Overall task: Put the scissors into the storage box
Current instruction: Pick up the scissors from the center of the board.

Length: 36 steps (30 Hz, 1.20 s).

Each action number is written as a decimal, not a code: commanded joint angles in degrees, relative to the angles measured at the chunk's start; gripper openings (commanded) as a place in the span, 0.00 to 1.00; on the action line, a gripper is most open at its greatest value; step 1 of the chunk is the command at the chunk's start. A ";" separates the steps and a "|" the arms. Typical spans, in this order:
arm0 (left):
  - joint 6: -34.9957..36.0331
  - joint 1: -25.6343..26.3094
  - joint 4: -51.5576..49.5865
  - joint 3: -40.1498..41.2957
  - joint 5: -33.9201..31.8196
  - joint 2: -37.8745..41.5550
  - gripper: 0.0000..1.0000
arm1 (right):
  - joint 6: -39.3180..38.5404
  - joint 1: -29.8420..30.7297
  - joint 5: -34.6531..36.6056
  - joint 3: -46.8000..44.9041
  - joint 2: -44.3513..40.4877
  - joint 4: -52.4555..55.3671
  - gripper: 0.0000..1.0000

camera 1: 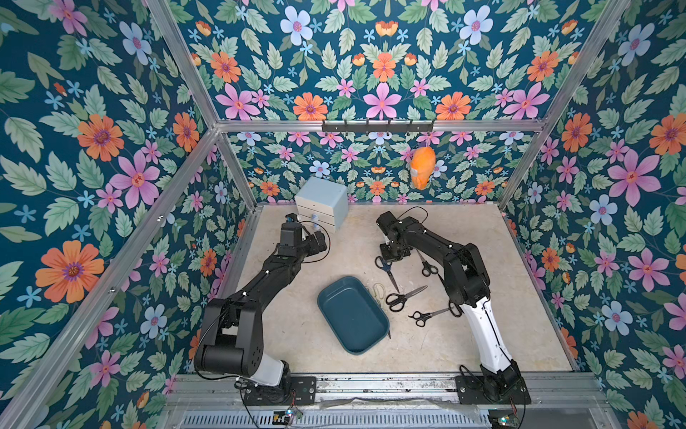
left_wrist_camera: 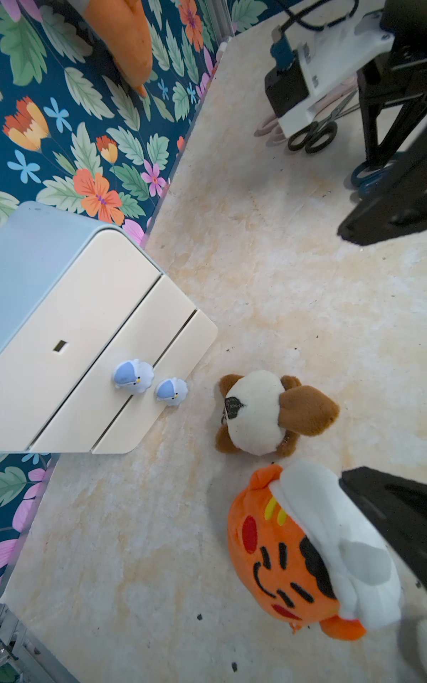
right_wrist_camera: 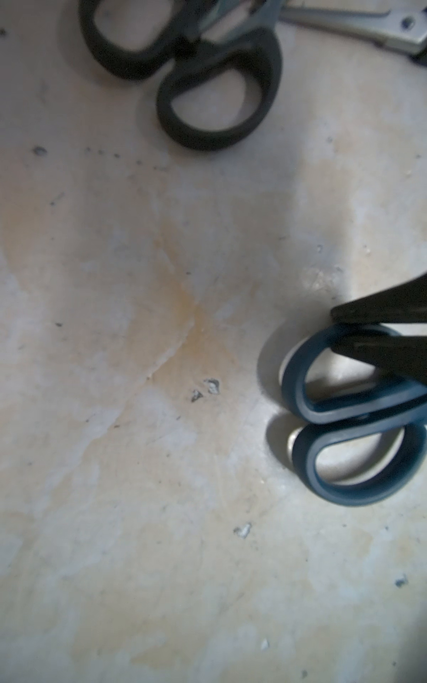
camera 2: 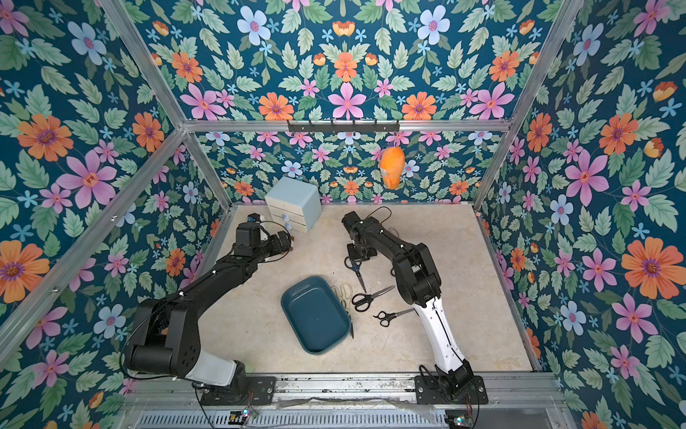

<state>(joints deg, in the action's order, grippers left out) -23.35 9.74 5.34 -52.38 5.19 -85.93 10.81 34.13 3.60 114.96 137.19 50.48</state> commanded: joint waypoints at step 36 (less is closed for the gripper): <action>-2.88 -3.20 -0.59 -0.10 -0.05 0.28 0.99 | 7.94 1.96 3.31 22.15 -7.90 15.63 0.00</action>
<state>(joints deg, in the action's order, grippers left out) -25.32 6.66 5.78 -52.07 4.58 -86.19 12.62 34.96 8.88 139.79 132.22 65.91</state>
